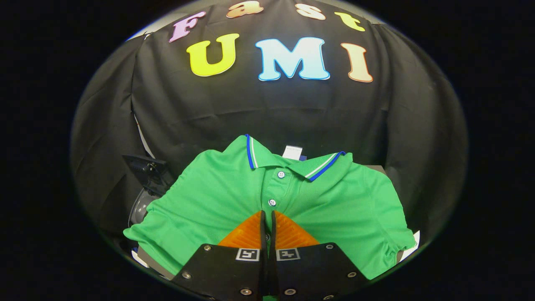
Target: Put the clothes into the washing machine and then close the washing machine lid.
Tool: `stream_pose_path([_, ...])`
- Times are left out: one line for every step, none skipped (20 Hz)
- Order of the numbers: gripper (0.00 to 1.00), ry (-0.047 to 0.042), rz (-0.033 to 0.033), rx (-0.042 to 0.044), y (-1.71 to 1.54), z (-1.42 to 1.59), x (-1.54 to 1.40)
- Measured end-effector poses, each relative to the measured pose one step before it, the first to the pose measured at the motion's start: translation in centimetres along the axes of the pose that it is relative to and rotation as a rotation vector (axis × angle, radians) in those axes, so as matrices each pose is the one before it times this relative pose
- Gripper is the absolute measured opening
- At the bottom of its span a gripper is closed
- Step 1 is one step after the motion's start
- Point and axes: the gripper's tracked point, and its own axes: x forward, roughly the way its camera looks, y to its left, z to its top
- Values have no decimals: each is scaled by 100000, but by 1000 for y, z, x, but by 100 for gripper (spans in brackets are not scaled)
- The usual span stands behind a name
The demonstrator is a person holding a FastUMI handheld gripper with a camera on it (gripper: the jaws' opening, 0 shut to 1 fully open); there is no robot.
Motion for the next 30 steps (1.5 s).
stream_pose_path([0,-718,752,1085,147,91,18])
stream_pose_path([0,-696,333,1941,-75,-17,-96])
stream_pose_path([0,-1719,597,2727,19,380,-208])
stream_pose_path([0,-1741,667,2498,131,436,-336])
stream_pose_path([0,-1945,641,2129,170,608,-385])
stream_pose_path([0,-2228,841,1820,242,584,-349])
stream_pose_path([0,-1423,721,1033,339,525,-423])
stream_pose_path([0,-1181,602,477,268,426,-288])
stream_pose_path([0,-2148,104,882,262,624,-323])
stream_pose_path([0,-1004,506,435,466,329,-349])
stream_pose_path([0,-1135,685,236,510,498,-286])
stream_pose_path([0,-1786,809,590,584,363,-117])
stream_pose_path([0,-1604,1197,678,721,509,-332])
stream_pose_path([0,-2945,1278,490,768,646,-299])
stream_pose_path([0,-2525,758,70,768,803,-179])
stream_pose_path([0,-1877,1380,353,824,550,-240])
stream_pose_path([0,-1140,1791,149,1026,600,-144])
stream_pose_path([0,-1430,1205,214,1042,359,-91])
stream_pose_path([0,-301,955,-594,1006,187,9])
stream_pose_path([0,-320,868,-890,933,249,-97])
stream_pose_path([0,-1061,766,-180,823,267,-48])
stream_pose_path([0,-352,963,274,860,-4,-33])
stream_pose_path([0,-163,1393,262,937,256,44])
stream_pose_path([0,-346,1115,513,1053,14,95])
stream_pose_path([0,659,1182,436,903,-129,143])
stream_pose_path([0,152,1208,90,968,-3,89])
stream_pose_path([0,84,677,-141,845,-77,176])
stream_pose_path([0,526,596,-318,799,-257,209])
stream_pose_path([0,422,816,-186,869,-172,259])
stream_pose_path([0,-112,777,158,858,-170,259])
